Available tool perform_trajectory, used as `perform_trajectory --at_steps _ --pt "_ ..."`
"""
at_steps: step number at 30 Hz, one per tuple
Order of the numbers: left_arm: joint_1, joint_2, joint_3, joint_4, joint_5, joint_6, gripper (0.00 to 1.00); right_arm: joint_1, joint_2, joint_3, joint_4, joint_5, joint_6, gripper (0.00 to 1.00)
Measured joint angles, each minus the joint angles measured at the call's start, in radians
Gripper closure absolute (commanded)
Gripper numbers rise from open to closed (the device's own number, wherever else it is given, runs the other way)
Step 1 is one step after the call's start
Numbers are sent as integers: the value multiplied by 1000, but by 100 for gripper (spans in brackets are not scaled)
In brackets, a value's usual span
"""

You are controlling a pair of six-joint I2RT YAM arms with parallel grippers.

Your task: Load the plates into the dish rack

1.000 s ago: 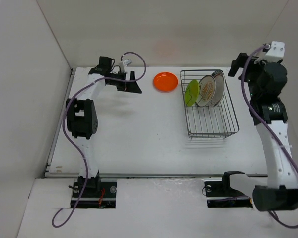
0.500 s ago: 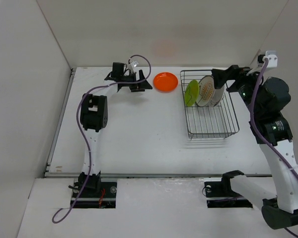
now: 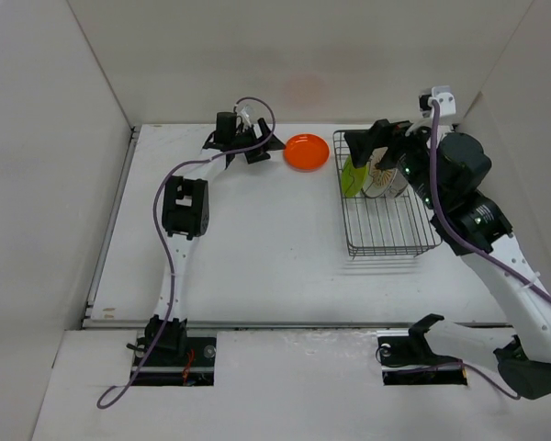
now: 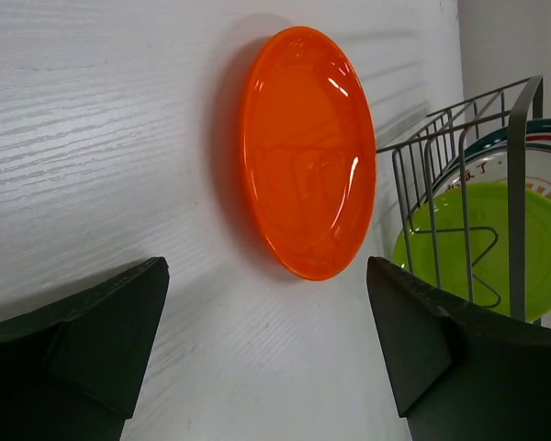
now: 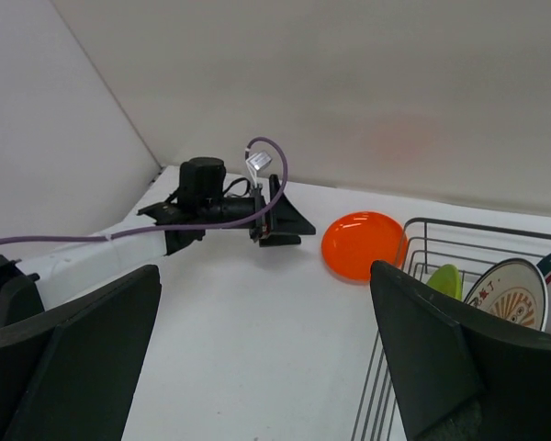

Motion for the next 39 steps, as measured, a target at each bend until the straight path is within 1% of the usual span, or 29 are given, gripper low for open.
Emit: perform_trajectory --at_steps 6,9,10,14,20,24,26,29,33,34,35,37,38,39 --pt "-11 18 32 -6 -40 -51 14 65 38 16 2 51 -10 0" --pt "-17 38 60 1 -40 -75 17 95 58 18 3 67 -13 0" --pt "-19 44 67 4 -40 -79 19 105 64 18 3 71 -14 0" --pt "-25 59 82 16 -47 -105 20 132 72 17 3 90 -17 0" --pt "-46 73 88 47 -50 -151 21 137 54 -3 22 106 -16 0" --pt "-63 76 89 57 -59 -166 25 137 26 -22 25 115 -16 0" --pt "-72 77 89 57 -71 -170 28 137 14 -23 26 118 -15 0" --pt "-81 80 89 60 -87 -176 29 137 -7 -29 27 121 -15 0" --pt "-85 81 88 61 -103 -192 35 137 -29 -48 29 124 -8 0" --pt "-85 82 88 61 -106 -194 42 137 -32 -53 29 124 -7 0" --pt "-85 83 88 60 -110 -196 46 137 -35 -57 28 124 -5 0" --pt "-85 88 86 56 -114 -205 47 137 -36 -63 29 124 -5 0" --pt "-84 89 85 56 -114 -211 57 137 -36 -66 29 124 -2 0" --pt "-84 89 85 56 -116 -218 59 137 -36 -70 29 124 -1 0"
